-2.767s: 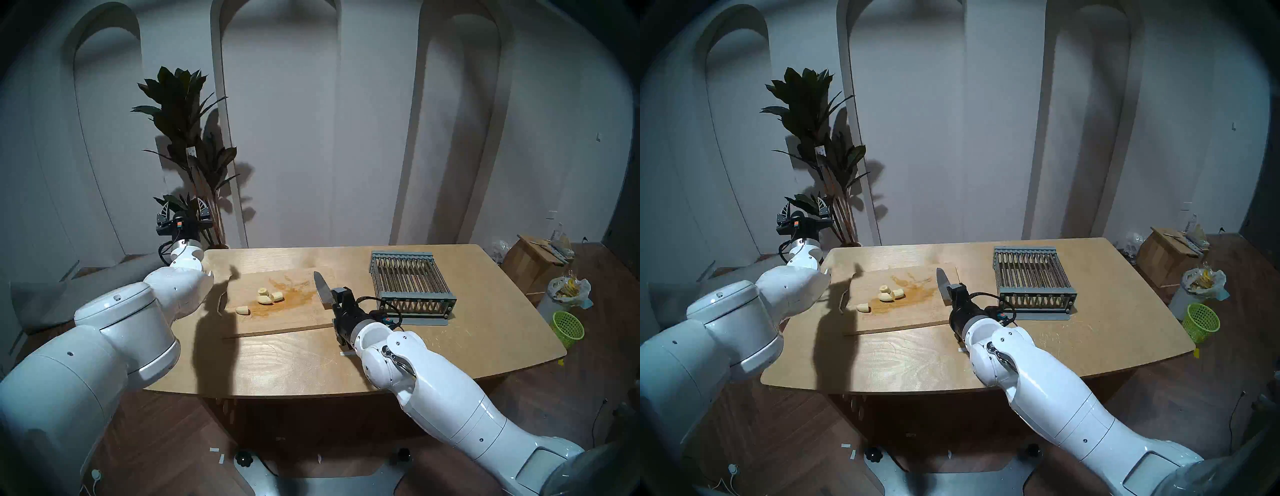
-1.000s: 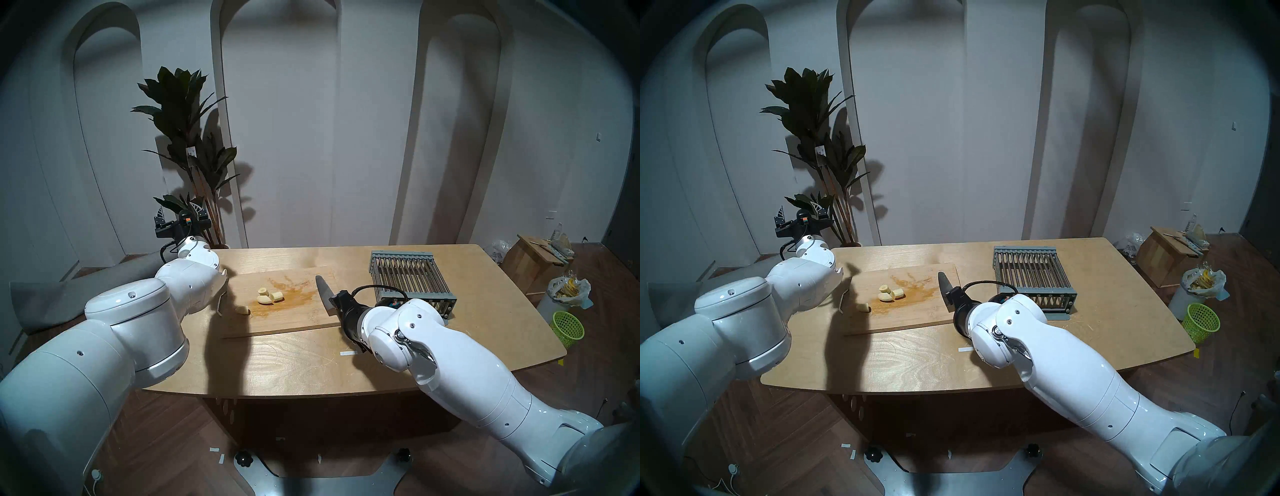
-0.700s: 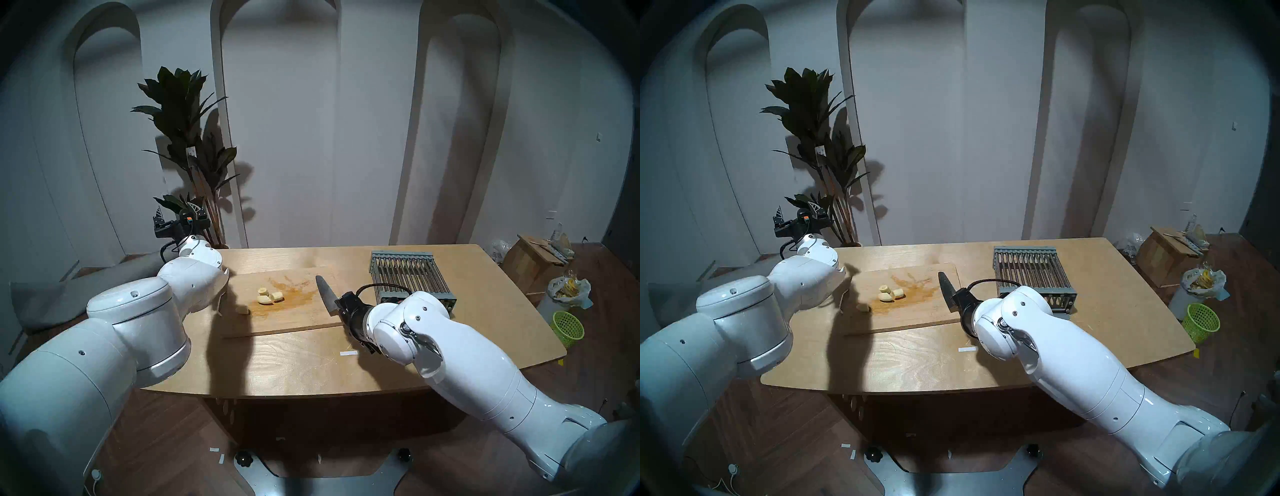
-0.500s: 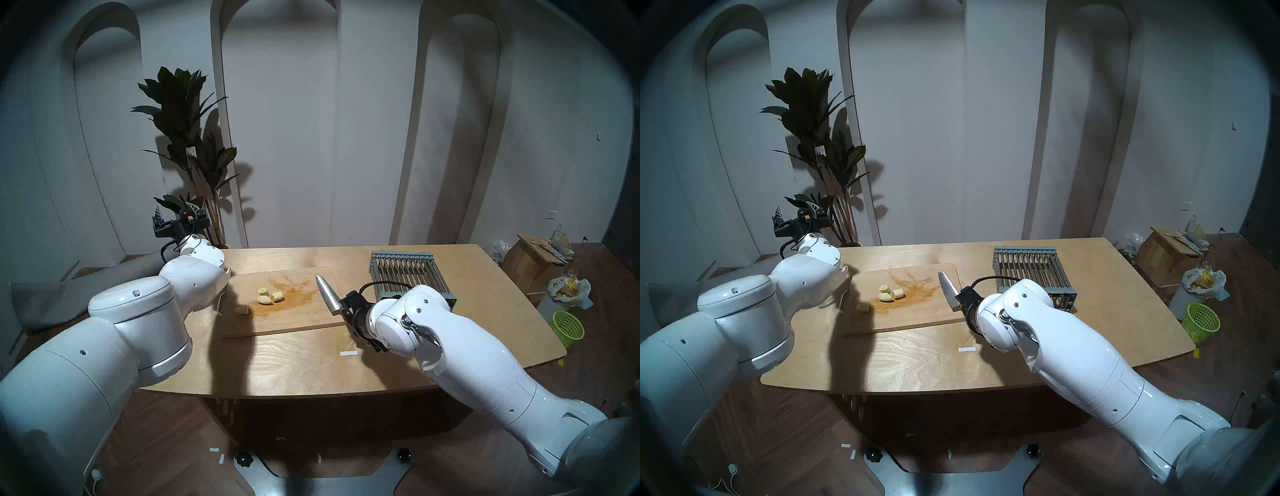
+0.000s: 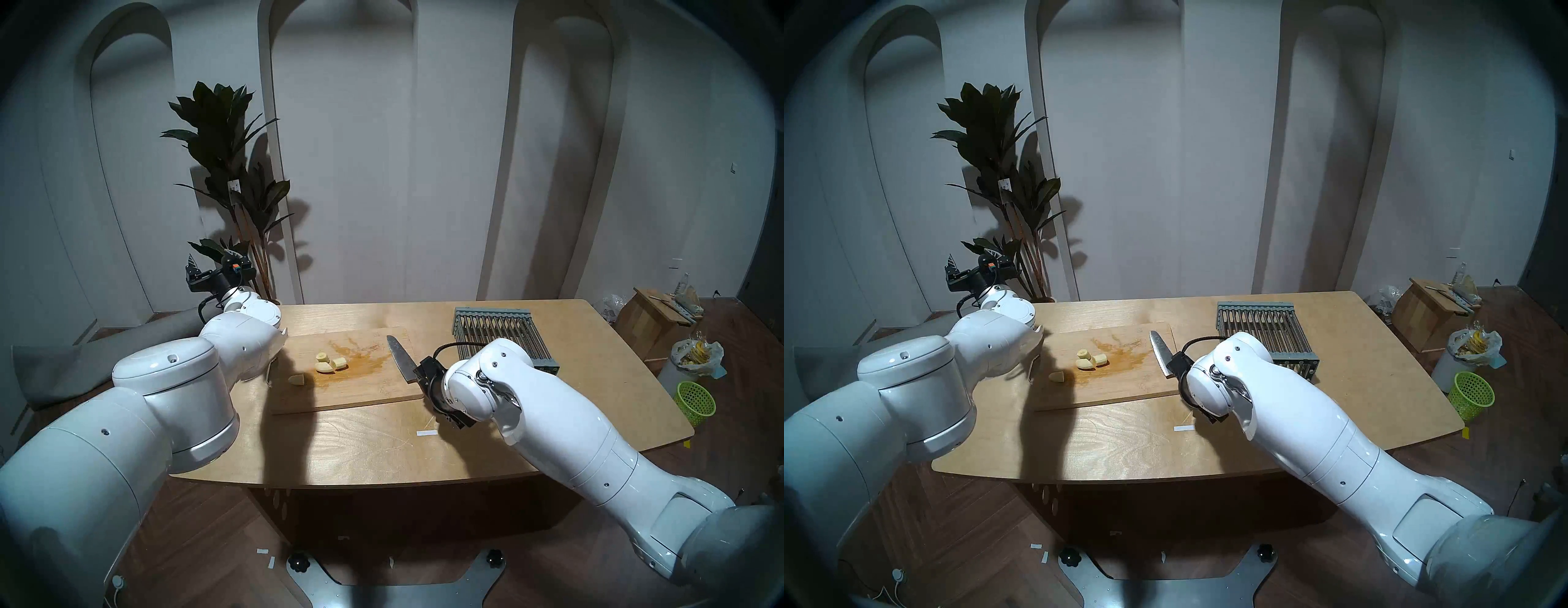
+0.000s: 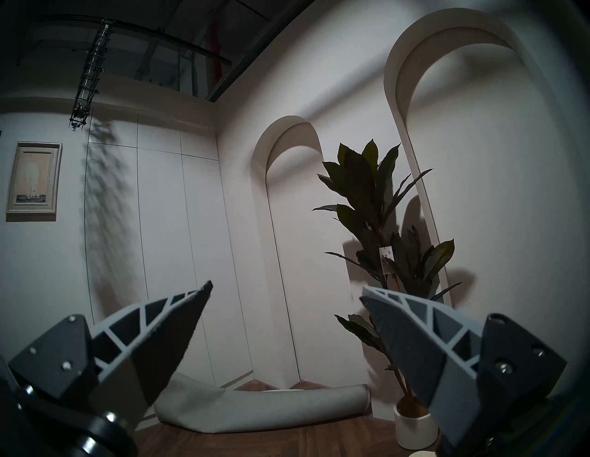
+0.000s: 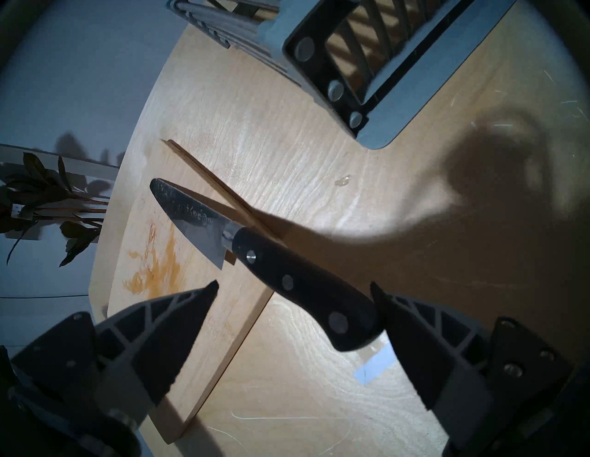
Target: Cut the banana into four pieces on the cutting board
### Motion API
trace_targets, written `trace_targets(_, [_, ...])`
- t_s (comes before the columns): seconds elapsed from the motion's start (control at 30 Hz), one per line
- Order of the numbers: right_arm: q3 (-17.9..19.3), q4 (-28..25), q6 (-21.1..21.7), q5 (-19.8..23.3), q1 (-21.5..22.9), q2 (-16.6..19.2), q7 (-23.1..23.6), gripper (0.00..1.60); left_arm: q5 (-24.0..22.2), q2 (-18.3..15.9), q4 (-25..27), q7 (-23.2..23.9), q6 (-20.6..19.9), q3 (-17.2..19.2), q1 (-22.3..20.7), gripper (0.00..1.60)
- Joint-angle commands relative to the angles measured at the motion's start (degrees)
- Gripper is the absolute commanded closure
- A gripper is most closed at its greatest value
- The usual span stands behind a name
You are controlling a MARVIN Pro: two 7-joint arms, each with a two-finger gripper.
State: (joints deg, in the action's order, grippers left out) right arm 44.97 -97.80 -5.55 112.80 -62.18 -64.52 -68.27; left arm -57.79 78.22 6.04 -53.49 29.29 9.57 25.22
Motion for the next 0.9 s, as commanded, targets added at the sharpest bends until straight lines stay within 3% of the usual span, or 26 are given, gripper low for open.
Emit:
trace_targets(0.0, [-0.6, 1.0, 1.1, -0.4, 4.7, -4.3, 0.0, 0.0, 0.5, 0.2, -0.2, -2.1, -0.7, -0.4, -2.3, 0.0])
trace_targets(0.3, [-2.5, 3.5, 2.2, -0.5, 6.6, -7.0, -1.0, 0.0, 0.7, 0.6, -0.2, -4.5, -2.4, -0.8, -2.5, 0.0])
trace_targets(0.87, [-3.8, 2.4, 2.4, -0.5, 6.9, -6.5, -4.4, 0.0, 0.7, 1.4, -0.2, -8.7, -5.2, -1.5, -2.9, 0.0])
